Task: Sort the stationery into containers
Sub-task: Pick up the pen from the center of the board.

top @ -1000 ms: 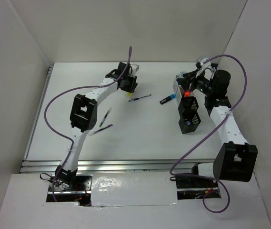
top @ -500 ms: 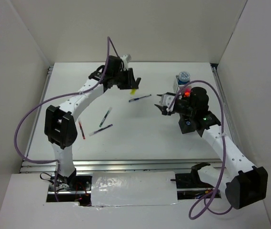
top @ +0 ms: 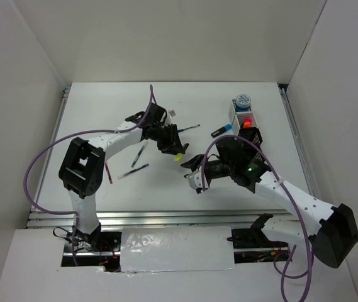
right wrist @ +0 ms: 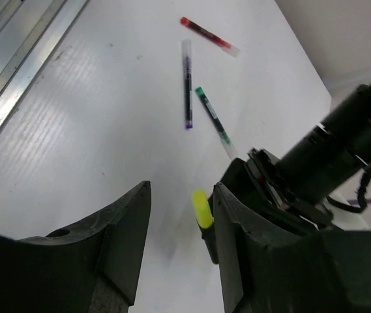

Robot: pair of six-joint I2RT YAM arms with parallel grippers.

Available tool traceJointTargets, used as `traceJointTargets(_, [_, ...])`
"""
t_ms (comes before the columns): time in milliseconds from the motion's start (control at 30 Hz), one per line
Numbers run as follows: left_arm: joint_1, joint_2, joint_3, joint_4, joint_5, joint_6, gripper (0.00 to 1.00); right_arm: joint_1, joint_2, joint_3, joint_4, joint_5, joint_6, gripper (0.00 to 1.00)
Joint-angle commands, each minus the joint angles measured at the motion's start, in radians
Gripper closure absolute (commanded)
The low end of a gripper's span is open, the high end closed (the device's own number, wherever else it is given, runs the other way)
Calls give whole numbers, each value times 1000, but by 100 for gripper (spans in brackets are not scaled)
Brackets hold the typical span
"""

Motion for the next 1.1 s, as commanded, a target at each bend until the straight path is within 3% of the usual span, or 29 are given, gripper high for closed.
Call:
traceJointTargets(0, [2,-51,3,54,70,-46,100,38,46,-7,-30,26,-107,51])
traceJointTargets(133, [-4,-51,15,54,69,-49,100,69,108,-10,9,61,-147,50])
traceJointTargets(267, [-18,-56,18,50,63,-35,100,68,192,36,13,86,-165,42])
traceJointTargets(400, [-29,-59,17,54,70,-35,100,52,243,69,20,97,-162,39])
traceJointTargets(833, [-42,-57,23,54,86,-43,100,-4,327,111,57,115,-164,40])
traceJointTargets(967, [-45,-69,8,57,87,-49,100,-20,344,83,137,144,-164,41])
traceJointTargets(1067, [-45,-79,2,57,86,-43,100,-29,361,94,129,152,-168,46])
